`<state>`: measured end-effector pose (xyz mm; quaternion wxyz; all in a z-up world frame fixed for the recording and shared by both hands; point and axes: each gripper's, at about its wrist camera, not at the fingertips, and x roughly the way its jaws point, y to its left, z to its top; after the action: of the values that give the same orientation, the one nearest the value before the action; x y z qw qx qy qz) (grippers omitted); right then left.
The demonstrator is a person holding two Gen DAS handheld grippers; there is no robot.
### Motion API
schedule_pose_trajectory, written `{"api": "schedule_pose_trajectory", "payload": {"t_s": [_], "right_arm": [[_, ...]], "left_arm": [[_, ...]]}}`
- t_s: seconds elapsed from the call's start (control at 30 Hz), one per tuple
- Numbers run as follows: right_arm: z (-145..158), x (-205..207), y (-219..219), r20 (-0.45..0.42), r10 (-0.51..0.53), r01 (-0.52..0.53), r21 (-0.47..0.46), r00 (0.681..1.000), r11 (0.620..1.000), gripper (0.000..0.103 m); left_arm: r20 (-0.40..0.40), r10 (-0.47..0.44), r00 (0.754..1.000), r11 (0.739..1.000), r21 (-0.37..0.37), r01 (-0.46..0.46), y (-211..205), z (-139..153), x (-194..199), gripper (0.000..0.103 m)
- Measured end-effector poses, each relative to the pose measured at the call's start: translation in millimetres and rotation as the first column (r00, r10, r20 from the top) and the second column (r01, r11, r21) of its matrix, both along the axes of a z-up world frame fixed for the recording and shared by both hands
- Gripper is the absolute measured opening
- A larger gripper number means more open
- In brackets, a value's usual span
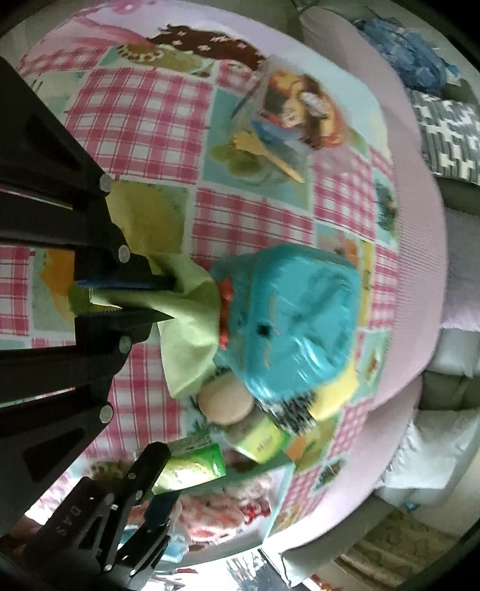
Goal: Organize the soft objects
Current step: 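Lift the green cloth and tissue pack and carry both over the white tray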
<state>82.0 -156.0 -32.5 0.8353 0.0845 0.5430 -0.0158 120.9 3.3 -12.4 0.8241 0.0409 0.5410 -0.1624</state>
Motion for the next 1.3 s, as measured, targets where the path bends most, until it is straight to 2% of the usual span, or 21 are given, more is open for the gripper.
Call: {"api": "schedule_pose_trajectory", "payload": {"t_s": [0.13, 0.27, 0.43, 0.63, 0.93, 1.07, 1.3], "right_arm": [[20.2, -6.3, -5.3, 0.059, -0.008, 0.008, -0.002, 0.998, 1.0, 0.049], [42.8, -15.2, -12.8, 0.124, -0.027, 0.028, -0.01, 0.992, 1.0, 0.049], [65.1, -22.6, -25.0, 0.193, -0.061, 0.066, -0.018, 0.979, 0.998, 0.049], [85.3, -36.3, -49.2, 0.247, -0.13, 0.141, -0.024, 0.96, 0.99, 0.049], [92.4, -52.6, -102.2, 0.264, -0.271, 0.288, -0.029, 0.926, 0.957, 0.049], [93.7, -62.0, -124.6, 0.275, -0.325, 0.338, 0.002, 0.905, 0.941, 0.049], [82.4, -77.9, -167.8, 0.244, -0.447, 0.463, -0.006, 0.86, 0.887, 0.049]], "left_arm": [[0.068, -0.034, 0.997, 0.999, -0.034, 0.036, -6.3, 25.9, -12.4, 0.009], [0.132, -0.064, 0.989, 0.997, -0.032, 0.069, -17.3, 47.4, -25.4, 0.009], [0.187, -0.103, 0.977, 0.992, -0.055, 0.115, -36.2, 73.8, -23.2, 0.009], [0.226, -0.141, 0.964, 0.986, -0.052, 0.156, -64.4, 90.4, -19.9, 0.009], [0.235, -0.205, 0.95, 0.976, -0.022, 0.216, -120.8, 97.3, -12.1, 0.009], [0.236, -0.229, 0.945, 0.971, -0.019, 0.24, -144.3, 97.6, -7.5, 0.009], [0.229, -0.273, 0.935, 0.957, -0.039, 0.288, -185.1, 83.6, -6.3, 0.009]]}}
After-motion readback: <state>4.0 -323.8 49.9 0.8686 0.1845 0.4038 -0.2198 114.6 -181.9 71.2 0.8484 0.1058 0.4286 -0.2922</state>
